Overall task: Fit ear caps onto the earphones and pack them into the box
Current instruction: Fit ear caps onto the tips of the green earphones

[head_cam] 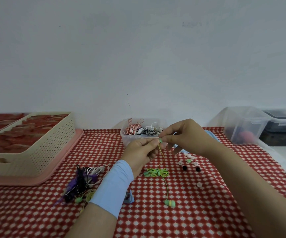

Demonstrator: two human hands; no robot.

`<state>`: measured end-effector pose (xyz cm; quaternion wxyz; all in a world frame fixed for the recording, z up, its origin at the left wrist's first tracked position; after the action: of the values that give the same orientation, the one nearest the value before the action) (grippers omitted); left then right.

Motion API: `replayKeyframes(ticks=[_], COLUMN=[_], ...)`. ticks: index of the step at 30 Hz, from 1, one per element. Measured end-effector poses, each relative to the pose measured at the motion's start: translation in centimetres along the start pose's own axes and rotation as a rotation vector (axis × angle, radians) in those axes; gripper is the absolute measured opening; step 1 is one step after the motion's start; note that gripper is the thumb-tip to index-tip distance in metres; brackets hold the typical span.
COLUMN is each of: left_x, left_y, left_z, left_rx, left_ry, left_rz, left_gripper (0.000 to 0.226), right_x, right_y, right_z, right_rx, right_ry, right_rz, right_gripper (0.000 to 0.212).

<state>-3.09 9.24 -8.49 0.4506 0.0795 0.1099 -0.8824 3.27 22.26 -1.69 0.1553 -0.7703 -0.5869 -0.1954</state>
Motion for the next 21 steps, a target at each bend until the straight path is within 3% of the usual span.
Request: replayKeyframes(ticks=[8,12,21], left_x=[0.0,0.6,0.2], left_y=[0.0,-0.2,0.1], left_z=[0.0,0.3,0.8], left_rx=[0.005,-0.045,-0.05], left_ry=[-0.027,-0.197,-0.158], left_rz=[-0.011,0.005,-0.141], left_gripper=[0.014,0.015,0.014], right_x=[0.1,-0.2,-0.3], right_y=[0.4,0.3,0.5], right_z=[-0.4,-0.1,1.2], right_rx=[0.019,-0.001,-0.127], right_ry=[0.103,0.076,-0.154], right_rz=[-0.016,-0.013,-0.219], right_gripper=[0.008,0.008,0.014])
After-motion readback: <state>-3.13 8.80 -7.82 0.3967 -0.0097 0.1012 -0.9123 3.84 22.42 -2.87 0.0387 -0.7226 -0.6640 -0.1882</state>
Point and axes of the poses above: each hand's wrist, its own y-axis away from the middle knuckle, its own x-axis out of the back of the hand, z = x × y, the point moved 7 cm from there along -y, towards the middle knuckle, and after that the axes turned 10 degrees about -x, right-handed, at the moved point
